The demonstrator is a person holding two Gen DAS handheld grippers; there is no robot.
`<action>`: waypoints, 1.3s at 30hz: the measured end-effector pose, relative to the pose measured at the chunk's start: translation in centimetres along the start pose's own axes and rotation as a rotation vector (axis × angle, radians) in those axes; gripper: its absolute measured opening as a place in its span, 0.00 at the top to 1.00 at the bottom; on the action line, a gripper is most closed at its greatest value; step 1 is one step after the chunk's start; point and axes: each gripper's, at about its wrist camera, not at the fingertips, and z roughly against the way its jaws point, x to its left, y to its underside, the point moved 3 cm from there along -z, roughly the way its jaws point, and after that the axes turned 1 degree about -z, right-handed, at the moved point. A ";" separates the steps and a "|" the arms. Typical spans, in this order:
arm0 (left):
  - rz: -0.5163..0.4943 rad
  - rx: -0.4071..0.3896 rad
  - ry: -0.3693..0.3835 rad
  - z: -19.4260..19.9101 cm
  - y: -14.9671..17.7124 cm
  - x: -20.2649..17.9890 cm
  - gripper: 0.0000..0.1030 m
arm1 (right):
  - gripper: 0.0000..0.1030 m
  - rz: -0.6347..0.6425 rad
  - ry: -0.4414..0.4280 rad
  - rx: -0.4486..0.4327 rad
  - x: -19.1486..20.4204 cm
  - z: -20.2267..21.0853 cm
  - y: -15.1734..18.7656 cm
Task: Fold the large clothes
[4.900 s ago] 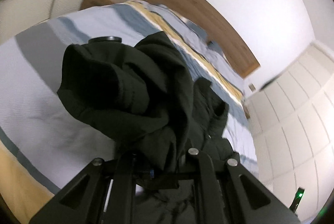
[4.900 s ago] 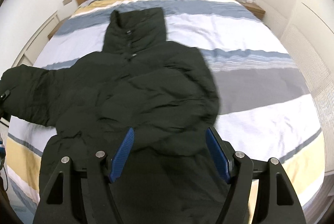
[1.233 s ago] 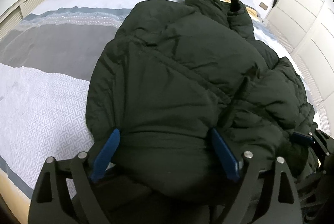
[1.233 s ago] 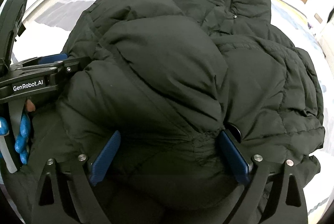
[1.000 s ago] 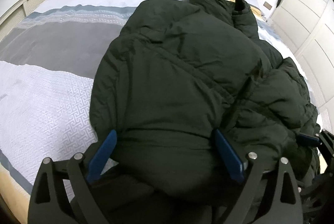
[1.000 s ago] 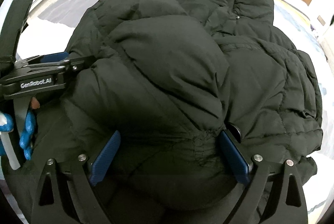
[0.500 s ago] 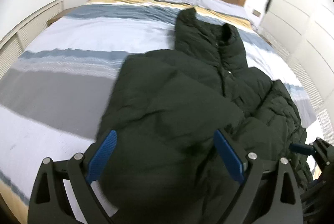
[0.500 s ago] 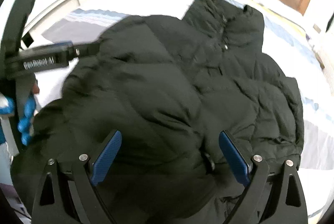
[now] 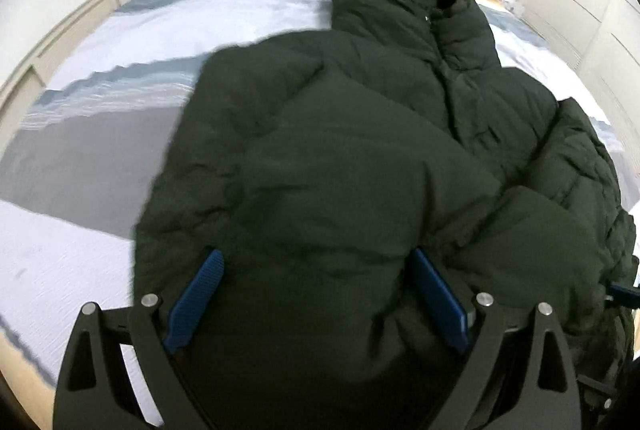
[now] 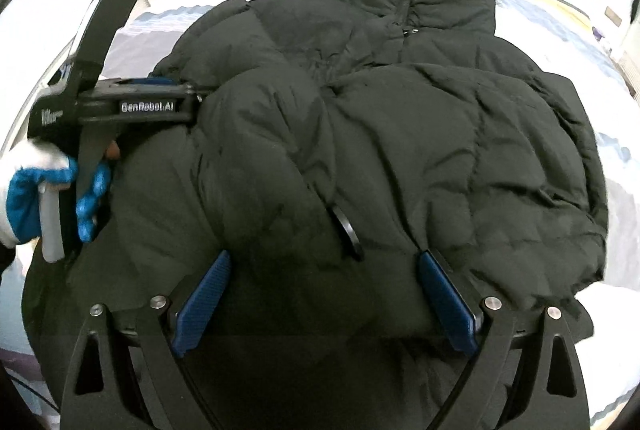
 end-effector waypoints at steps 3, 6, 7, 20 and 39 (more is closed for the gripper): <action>0.012 -0.020 -0.028 3.2 0.3 -0.7 0.08 | 0.11 0.021 -0.023 -0.020 -0.4 2.2 0.9; 0.027 -0.028 -0.044 6.2 0.7 -1.6 0.08 | 0.11 0.031 -0.045 -0.045 -1.3 4.4 1.1; 0.030 -0.029 -0.045 7.0 0.8 -1.8 0.08 | 0.11 0.034 -0.047 -0.054 -1.5 5.0 1.0; 0.013 -0.011 0.036 3.9 2.0 -1.4 0.08 | 0.15 -0.001 0.001 -0.063 0.8 3.8 -0.3; -0.004 -0.003 0.118 -0.9 3.4 -0.6 0.01 | 0.16 0.033 0.053 0.084 0.4 -1.4 -0.6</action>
